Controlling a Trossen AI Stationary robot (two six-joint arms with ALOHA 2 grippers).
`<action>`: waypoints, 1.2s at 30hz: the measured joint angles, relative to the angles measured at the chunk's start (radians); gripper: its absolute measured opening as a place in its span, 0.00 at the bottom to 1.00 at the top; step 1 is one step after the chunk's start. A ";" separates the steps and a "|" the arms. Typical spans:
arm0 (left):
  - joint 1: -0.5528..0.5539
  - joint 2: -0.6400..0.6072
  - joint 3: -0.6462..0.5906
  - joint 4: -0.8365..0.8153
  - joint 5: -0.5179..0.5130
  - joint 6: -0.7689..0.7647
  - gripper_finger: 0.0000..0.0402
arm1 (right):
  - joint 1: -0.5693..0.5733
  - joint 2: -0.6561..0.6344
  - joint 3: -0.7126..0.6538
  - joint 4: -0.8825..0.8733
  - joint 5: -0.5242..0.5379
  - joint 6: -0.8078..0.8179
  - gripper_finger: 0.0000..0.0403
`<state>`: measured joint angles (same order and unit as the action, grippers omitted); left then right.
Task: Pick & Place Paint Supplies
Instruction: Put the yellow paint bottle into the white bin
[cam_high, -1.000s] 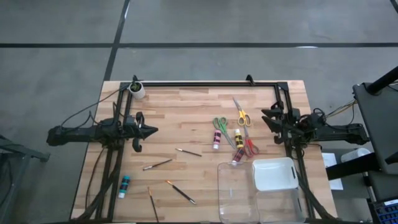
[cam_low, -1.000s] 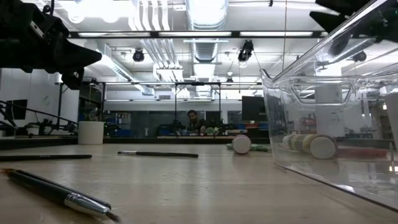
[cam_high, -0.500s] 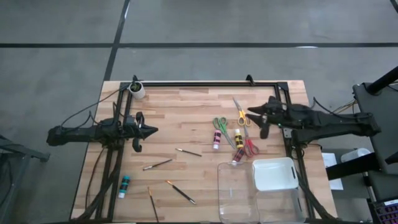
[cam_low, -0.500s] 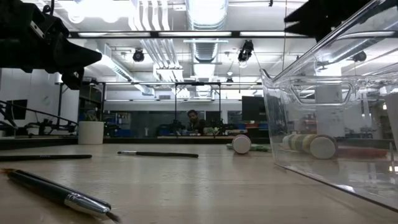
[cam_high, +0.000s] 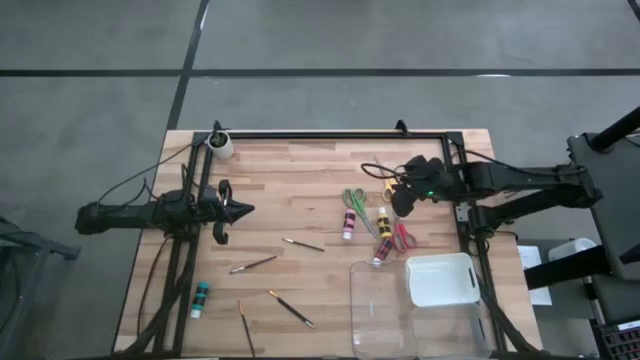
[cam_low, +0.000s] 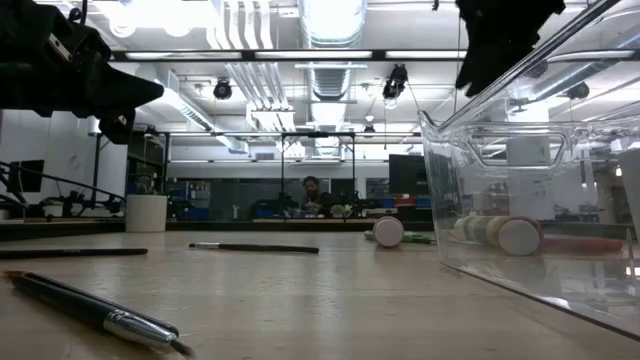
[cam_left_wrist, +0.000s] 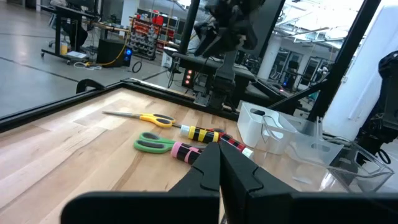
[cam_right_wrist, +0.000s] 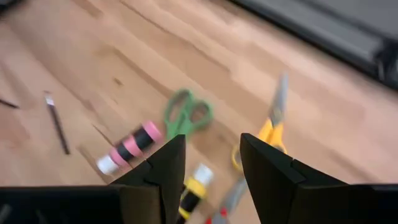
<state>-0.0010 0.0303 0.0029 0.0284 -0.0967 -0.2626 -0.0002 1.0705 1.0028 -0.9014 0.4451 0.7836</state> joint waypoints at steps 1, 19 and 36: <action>0.000 0.000 0.000 0.000 0.000 0.000 0.00 | 0.000 0.021 0.006 -0.009 0.000 0.023 0.38; 0.000 0.000 0.000 0.000 0.000 0.000 0.00 | 0.005 0.339 0.088 -0.090 -0.116 0.205 0.38; 0.000 0.000 0.000 0.000 0.000 0.000 0.00 | 0.003 0.603 0.104 -0.113 -0.182 0.317 0.38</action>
<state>-0.0006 0.0303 0.0029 0.0284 -0.0967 -0.2626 0.0027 1.6735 1.1066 -1.0143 0.2629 1.1006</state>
